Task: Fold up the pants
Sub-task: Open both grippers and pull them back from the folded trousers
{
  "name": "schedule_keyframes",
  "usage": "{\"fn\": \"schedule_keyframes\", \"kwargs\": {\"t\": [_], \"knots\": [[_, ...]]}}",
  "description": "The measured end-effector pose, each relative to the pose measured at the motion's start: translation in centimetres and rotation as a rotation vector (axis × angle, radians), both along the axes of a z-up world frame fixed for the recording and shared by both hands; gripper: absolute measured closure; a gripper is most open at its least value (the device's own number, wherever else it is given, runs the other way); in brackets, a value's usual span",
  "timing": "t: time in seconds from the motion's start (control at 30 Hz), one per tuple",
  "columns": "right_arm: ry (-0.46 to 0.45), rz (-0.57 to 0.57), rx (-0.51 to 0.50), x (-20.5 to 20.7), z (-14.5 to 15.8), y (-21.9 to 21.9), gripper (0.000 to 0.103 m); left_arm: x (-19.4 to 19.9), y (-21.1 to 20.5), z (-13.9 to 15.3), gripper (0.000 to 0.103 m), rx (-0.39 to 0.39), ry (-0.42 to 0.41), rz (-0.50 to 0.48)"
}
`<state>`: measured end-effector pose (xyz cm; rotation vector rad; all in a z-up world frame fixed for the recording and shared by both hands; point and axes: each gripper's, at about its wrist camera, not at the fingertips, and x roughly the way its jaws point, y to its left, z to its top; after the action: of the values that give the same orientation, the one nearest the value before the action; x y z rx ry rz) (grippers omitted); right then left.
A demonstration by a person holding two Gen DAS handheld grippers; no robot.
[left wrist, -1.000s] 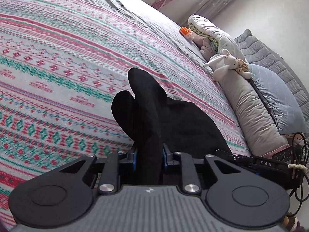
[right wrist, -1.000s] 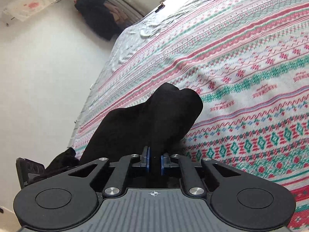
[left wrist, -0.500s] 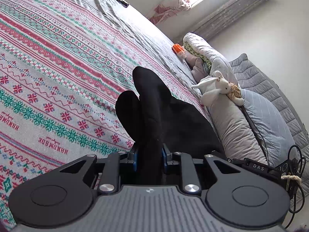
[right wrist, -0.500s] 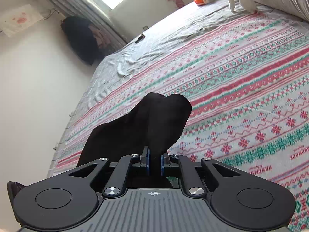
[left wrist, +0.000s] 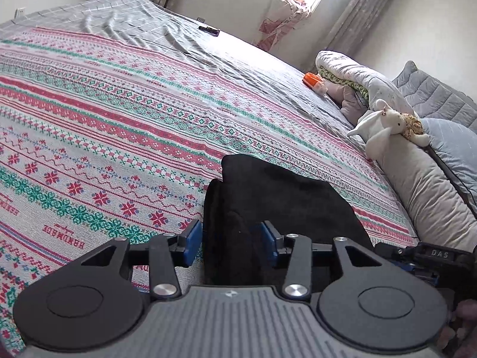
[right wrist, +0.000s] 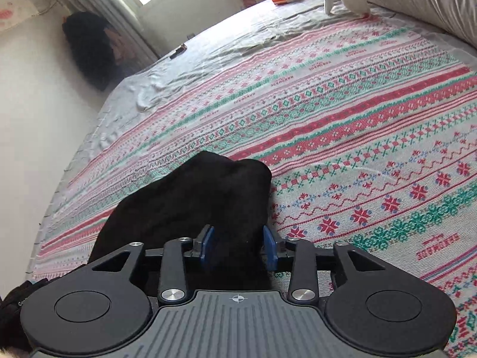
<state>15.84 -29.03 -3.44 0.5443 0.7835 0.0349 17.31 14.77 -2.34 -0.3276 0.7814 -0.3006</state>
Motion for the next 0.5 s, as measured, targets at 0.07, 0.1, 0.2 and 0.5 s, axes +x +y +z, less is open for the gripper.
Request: {"fn": "schedule_keyframes", "kwargs": {"t": [0.07, 0.1, 0.2, 0.5], "knots": [[-0.015, -0.001, -0.016, -1.3, 1.6, 0.0, 0.057, -1.0, -0.7, 0.8, 0.029, 0.068, -0.005, -0.014], [-0.019, -0.006, -0.021, -1.8, 2.3, 0.0, 0.055, -1.7, -0.9, 1.2, 0.027, 0.106, -0.010, -0.025], [-0.023, -0.009, -0.036, -3.5, 3.8, 0.3, 0.050, -3.5, -1.8, 2.3, 0.019, 0.184, -0.011, -0.035], [-0.036, 0.036, -0.208, -9.3, 8.1, 2.7, 0.028, -9.3, -3.9, 4.7, 0.000, 0.309, 0.013, -0.071]]}}
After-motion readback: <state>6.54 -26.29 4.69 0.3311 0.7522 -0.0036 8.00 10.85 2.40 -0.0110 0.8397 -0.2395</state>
